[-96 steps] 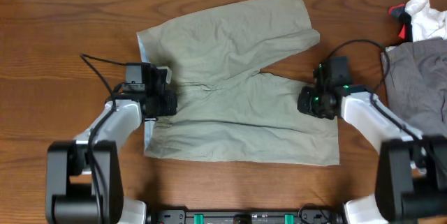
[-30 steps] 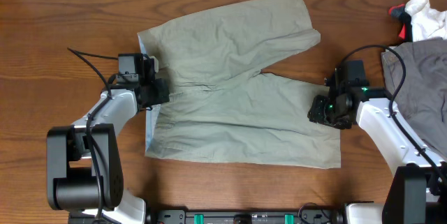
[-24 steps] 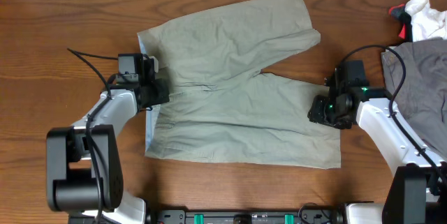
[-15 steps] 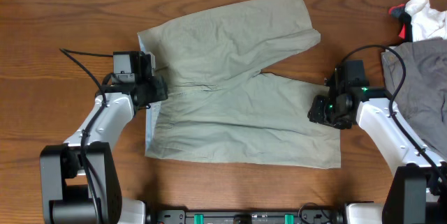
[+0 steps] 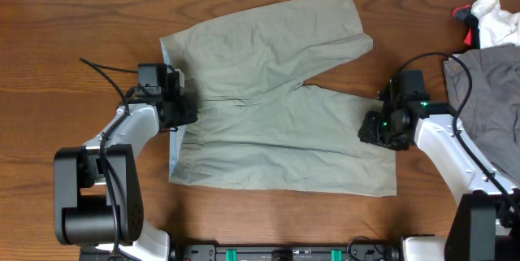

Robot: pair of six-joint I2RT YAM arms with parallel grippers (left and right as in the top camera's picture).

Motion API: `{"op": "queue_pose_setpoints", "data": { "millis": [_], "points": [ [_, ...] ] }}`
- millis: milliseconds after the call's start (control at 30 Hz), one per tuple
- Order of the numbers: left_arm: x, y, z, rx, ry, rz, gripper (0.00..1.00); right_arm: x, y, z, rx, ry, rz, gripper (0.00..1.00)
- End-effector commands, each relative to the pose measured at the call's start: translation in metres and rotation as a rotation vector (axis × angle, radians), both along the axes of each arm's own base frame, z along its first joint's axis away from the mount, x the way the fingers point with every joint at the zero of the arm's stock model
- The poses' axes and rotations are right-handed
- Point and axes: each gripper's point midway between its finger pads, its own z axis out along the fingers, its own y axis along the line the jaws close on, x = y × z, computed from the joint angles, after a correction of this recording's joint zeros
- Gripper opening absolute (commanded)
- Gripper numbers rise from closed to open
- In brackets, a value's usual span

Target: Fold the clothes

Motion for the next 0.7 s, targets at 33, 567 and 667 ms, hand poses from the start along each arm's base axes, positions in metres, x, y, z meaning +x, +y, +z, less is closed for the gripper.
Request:
{"op": "queue_pose_setpoints", "data": {
  "millis": [33, 567, 667],
  "points": [
    [0.004, 0.001, 0.001, 0.003, -0.006, -0.003, 0.06, 0.000, -0.001, 0.002, 0.002, -0.008, 0.010, 0.46],
    [0.018, 0.003, 0.068, 0.013, -0.188, 0.002, 0.06, 0.000, -0.001, 0.001, 0.002, -0.005, 0.010, 0.46],
    [0.014, 0.011, 0.069, 0.043, -0.178, 0.025, 0.06, 0.000, -0.001, 0.001, 0.002, -0.005, 0.010, 0.46]
  ]
}}
